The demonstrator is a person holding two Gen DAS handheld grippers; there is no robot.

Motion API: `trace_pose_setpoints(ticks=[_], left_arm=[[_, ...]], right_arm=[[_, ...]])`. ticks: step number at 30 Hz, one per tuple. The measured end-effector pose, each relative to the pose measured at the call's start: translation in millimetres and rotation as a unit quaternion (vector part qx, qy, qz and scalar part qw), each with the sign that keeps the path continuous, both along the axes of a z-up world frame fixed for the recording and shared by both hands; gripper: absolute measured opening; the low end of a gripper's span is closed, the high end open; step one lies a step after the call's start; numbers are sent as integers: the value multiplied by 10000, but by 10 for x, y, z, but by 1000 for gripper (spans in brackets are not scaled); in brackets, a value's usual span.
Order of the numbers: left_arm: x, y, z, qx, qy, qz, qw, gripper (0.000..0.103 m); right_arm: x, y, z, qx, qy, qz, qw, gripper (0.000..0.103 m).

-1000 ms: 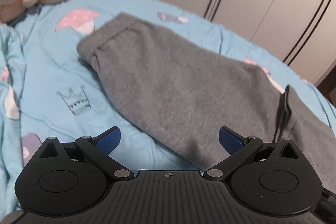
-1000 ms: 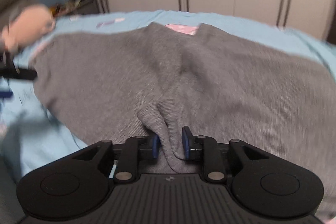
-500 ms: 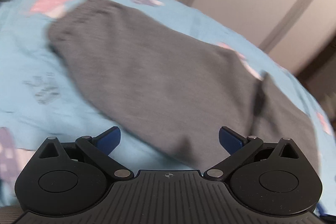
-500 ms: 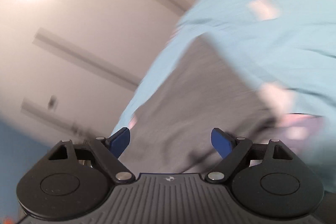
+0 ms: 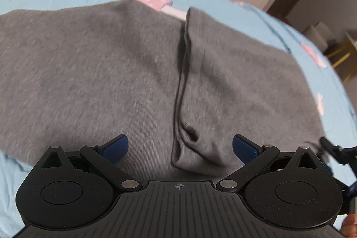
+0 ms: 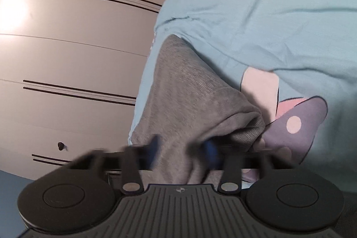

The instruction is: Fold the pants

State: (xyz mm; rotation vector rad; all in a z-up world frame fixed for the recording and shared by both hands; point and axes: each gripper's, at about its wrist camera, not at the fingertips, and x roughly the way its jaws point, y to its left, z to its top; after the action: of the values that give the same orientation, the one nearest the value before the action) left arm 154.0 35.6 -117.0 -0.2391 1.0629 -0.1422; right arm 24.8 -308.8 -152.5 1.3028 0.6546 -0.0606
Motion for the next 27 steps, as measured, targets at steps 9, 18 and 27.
trace_pose_setpoints(ticks=[9,18,27], left_arm=[[67,-242,-98,159,-177,-380,9990,71],[80,-349,-168,372,-380,-529,9972,66],[26,-202,-54,358,-689,-401,9962,18]], right_arm=[[48,-105,-222,359,35,-244,9991,28],[84,-111,-297,470,146,-242,9985,29],[181,-159,-346,348,269,-392,9983,12]])
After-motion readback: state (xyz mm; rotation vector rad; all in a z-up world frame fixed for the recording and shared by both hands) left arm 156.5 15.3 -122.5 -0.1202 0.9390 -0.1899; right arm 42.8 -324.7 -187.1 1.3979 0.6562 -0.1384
